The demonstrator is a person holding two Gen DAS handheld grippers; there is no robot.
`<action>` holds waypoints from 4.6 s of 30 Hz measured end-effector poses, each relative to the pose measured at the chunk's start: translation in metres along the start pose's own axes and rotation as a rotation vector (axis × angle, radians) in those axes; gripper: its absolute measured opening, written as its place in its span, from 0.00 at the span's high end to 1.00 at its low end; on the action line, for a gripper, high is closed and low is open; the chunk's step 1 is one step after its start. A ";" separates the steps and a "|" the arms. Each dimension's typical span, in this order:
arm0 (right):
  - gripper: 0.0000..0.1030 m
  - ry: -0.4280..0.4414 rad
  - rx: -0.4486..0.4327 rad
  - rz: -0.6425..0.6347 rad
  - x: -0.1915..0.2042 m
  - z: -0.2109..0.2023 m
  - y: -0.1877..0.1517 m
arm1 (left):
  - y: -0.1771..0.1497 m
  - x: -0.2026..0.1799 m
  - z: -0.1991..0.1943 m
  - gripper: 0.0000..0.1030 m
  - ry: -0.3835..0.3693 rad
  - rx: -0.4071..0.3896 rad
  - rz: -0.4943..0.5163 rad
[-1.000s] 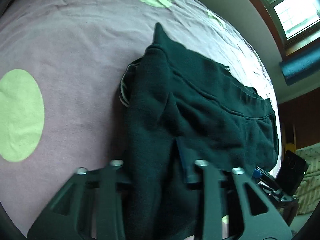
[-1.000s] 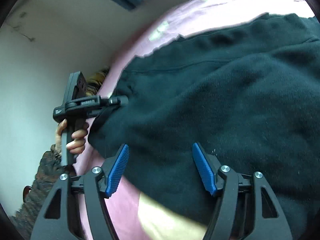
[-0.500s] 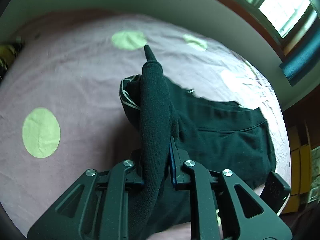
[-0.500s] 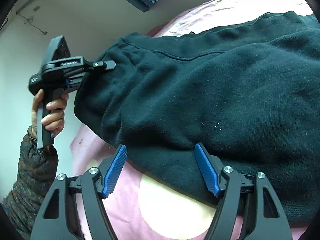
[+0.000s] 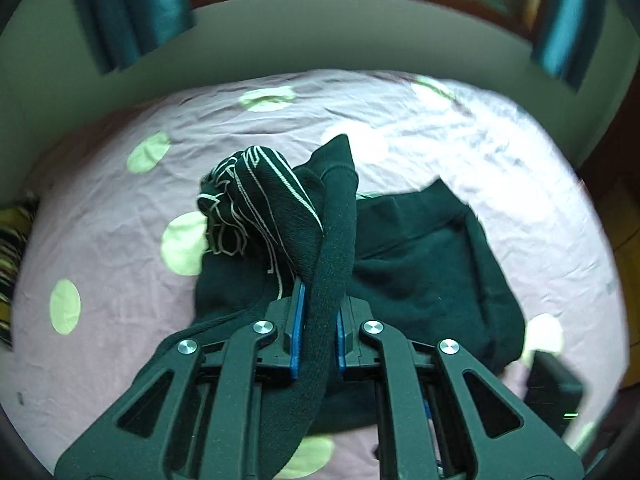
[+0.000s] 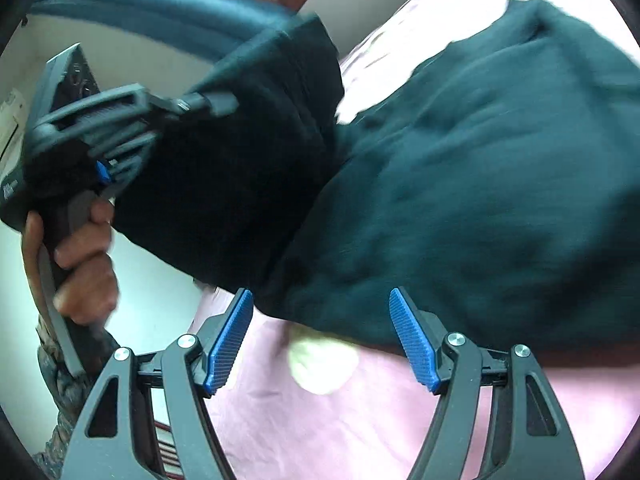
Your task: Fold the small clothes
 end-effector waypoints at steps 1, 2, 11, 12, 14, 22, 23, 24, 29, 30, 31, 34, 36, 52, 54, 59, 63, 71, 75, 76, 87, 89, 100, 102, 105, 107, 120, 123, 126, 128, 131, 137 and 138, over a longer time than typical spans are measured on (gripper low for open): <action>0.32 -0.009 -0.015 0.010 -0.007 -0.011 0.001 | -0.004 -0.021 0.006 0.89 0.046 -0.002 0.044; 0.32 -0.020 -0.038 0.026 -0.016 -0.026 0.003 | -0.009 -0.040 0.014 0.89 0.095 0.000 0.082; 0.32 -0.020 -0.197 0.165 -0.071 -0.116 -0.003 | -0.054 -0.143 0.088 0.89 0.411 0.028 0.288; 0.32 -0.021 -0.214 0.180 -0.075 -0.123 -0.005 | -0.062 -0.154 0.097 0.89 0.469 0.015 0.335; 0.32 -0.015 -0.241 0.206 -0.082 -0.136 -0.009 | -0.070 -0.165 0.106 0.88 0.528 -0.001 0.383; 0.32 -0.001 -0.296 0.222 -0.091 -0.169 -0.010 | -0.080 -0.169 0.069 0.70 0.412 -0.121 0.331; 0.32 0.000 -0.300 0.220 -0.093 -0.172 -0.006 | -0.082 -0.171 0.057 0.68 0.377 -0.146 0.329; 0.32 0.000 -0.306 0.217 -0.095 -0.177 -0.004 | -0.084 -0.176 0.042 0.63 0.326 -0.186 0.334; 0.32 -0.004 -0.313 0.209 -0.087 -0.177 0.004 | -0.095 -0.166 -0.031 0.40 0.130 -0.345 0.290; 0.32 -0.004 -0.308 0.209 -0.085 -0.176 0.005 | -0.096 -0.151 -0.046 0.31 0.063 -0.360 0.246; 0.32 0.001 -0.299 0.210 -0.084 -0.171 0.008 | -0.098 -0.133 -0.059 0.20 -0.006 -0.377 0.200; 0.32 0.011 -0.264 0.202 -0.074 -0.157 0.014 | -0.110 -0.081 -0.084 0.11 -0.087 -0.448 0.090; 0.32 0.009 -0.233 0.181 -0.066 -0.138 0.023 | -0.121 -0.029 -0.092 0.10 -0.120 -0.484 0.001; 0.31 -0.211 -0.055 0.114 -0.050 0.039 0.139 | -0.190 0.102 -0.017 0.08 -0.119 -0.354 -0.144; 0.30 -0.243 -0.025 0.094 -0.050 0.053 0.145 | -0.192 0.096 -0.013 0.08 -0.086 -0.343 -0.110; 0.69 -0.344 0.033 0.007 -0.050 0.078 0.150 | -0.184 0.098 0.001 0.08 -0.071 -0.321 -0.127; 0.82 -0.191 -0.020 -0.045 -0.021 0.047 0.165 | -0.183 0.099 -0.001 0.08 -0.118 -0.323 -0.153; 0.83 -0.184 -0.147 -0.082 -0.027 -0.031 0.192 | -0.169 0.064 0.003 0.05 -0.190 -0.348 -0.038; 0.83 -0.287 -0.123 0.065 -0.108 -0.033 0.186 | -0.169 0.031 0.013 0.04 -0.184 -0.353 0.091; 0.83 -0.293 -0.108 0.099 -0.123 -0.028 0.182 | -0.170 0.026 0.017 0.04 -0.179 -0.347 0.110; 0.33 -0.193 -0.198 0.157 -0.101 -0.081 0.150 | -0.172 0.037 0.031 0.04 -0.219 -0.288 0.027; 0.32 -0.188 -0.203 0.146 -0.093 -0.103 0.128 | -0.172 0.035 0.031 0.04 -0.212 -0.291 0.036; 0.30 -0.064 -0.120 0.234 -0.080 -0.127 0.032 | -0.183 0.028 0.017 0.04 -0.150 -0.318 0.076; 0.34 -0.064 -0.136 0.242 -0.083 -0.117 0.038 | -0.183 0.028 0.015 0.04 -0.139 -0.324 0.078; 0.75 -0.034 -0.099 0.232 -0.080 -0.102 0.047 | -0.180 0.032 0.017 0.04 -0.145 -0.310 0.063; 0.78 -0.083 -0.121 0.129 -0.058 -0.109 0.058 | -0.176 0.034 0.019 0.04 -0.150 -0.303 0.059; 0.80 -0.121 -0.183 0.130 -0.117 -0.127 0.046 | -0.174 0.064 0.064 0.04 -0.265 -0.114 -0.151; 0.79 -0.121 -0.189 0.115 -0.114 -0.125 0.046 | -0.176 0.062 0.053 0.04 -0.277 -0.151 -0.126; 0.77 -0.112 -0.186 0.125 -0.117 -0.127 0.042 | -0.181 0.064 0.040 0.04 -0.306 -0.172 -0.119; 0.76 -0.101 -0.188 0.135 -0.121 -0.126 0.043 | -0.182 0.069 0.030 0.04 -0.325 -0.180 -0.131; 0.74 -0.089 -0.191 0.138 -0.127 -0.126 0.042 | -0.179 0.072 0.005 0.04 -0.364 -0.234 -0.149; 0.72 -0.063 -0.195 0.156 -0.132 -0.125 0.038 | -0.141 0.063 -0.020 0.04 -0.443 -0.305 -0.160; 0.72 -0.059 -0.196 0.159 -0.133 -0.125 0.038 | -0.135 0.057 -0.016 0.04 -0.449 -0.298 -0.151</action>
Point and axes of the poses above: each gripper's, at about its wrist camera, not at the fingertips, and z roughly the way its jaws point, x to its left, y to its top, the point moved 1 cm from there along z, roughly the way its jaws point, and after that the axes turned 7 degrees about -x, right-handed, at the moved point
